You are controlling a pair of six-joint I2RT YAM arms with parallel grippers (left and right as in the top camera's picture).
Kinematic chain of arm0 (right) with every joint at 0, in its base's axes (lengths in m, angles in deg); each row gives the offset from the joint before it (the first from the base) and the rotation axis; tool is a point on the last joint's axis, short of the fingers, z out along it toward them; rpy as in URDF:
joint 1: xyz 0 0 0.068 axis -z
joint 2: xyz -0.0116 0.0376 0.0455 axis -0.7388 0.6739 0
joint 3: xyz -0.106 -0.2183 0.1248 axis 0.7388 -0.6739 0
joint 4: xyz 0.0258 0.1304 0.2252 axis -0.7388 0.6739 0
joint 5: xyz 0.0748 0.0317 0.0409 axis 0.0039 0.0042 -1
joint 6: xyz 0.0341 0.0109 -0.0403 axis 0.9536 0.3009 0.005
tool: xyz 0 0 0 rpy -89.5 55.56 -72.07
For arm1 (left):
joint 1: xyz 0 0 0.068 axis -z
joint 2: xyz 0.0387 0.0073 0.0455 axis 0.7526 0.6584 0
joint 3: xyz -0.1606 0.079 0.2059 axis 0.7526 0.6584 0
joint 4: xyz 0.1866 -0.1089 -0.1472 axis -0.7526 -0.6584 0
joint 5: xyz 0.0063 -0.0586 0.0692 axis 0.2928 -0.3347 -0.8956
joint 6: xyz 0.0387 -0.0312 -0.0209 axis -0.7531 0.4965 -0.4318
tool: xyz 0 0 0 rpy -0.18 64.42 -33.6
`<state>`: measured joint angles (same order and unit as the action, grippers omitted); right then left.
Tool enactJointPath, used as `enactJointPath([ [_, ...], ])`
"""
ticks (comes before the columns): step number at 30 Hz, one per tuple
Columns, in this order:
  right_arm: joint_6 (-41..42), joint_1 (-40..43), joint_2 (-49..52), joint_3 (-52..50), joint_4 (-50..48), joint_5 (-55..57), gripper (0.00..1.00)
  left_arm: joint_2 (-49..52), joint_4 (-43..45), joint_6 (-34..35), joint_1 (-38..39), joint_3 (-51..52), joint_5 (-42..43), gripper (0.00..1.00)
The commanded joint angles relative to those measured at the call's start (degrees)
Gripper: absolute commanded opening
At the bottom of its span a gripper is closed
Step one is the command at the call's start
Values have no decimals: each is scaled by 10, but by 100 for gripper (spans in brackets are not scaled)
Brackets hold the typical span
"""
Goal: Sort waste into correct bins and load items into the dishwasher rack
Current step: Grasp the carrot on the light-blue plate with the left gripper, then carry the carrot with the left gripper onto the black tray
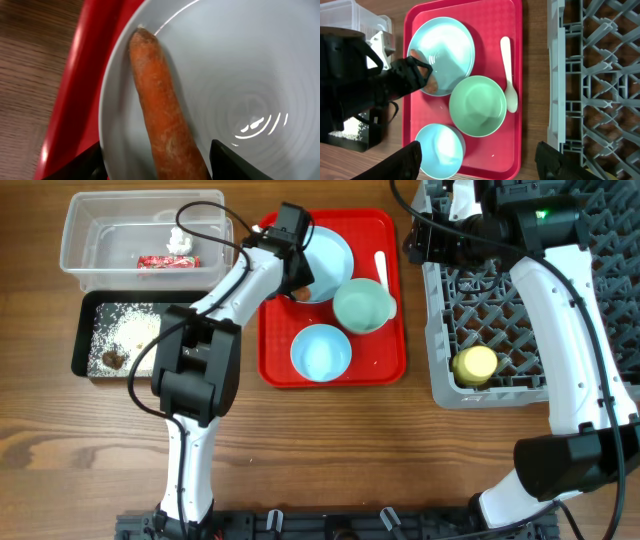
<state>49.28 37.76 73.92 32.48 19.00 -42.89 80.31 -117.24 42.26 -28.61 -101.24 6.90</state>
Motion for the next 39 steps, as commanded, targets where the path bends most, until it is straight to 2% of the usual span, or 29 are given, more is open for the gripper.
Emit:
enactJointPath([
  [1,-10,2,9,7,0,11,74,-29,-2,-24,-9,5,-1,66],
  [9,-10,2,9,7,0,11,75,-59,2,-25,-8,0,-1,69],
  [15,-10,2,9,7,0,11,74,-71,-2,-62,-6,-1,14,69],
  [22,-10,2,9,7,1,11,75,-34,-3,-46,1,-1,31,62],
  [32,-10,2,9,7,2,11,75,-2,13,-30,4,-1,30,63],
  [37,-11,2,9,7,3,11,75,6,27,-30,5,-1,31,54],
  [38,-11,2,9,7,3,11,75,10,31,-30,5,-1,31,50],
  [39,-12,2,9,7,4,11,74,17,37,-30,5,-1,31,41],
])
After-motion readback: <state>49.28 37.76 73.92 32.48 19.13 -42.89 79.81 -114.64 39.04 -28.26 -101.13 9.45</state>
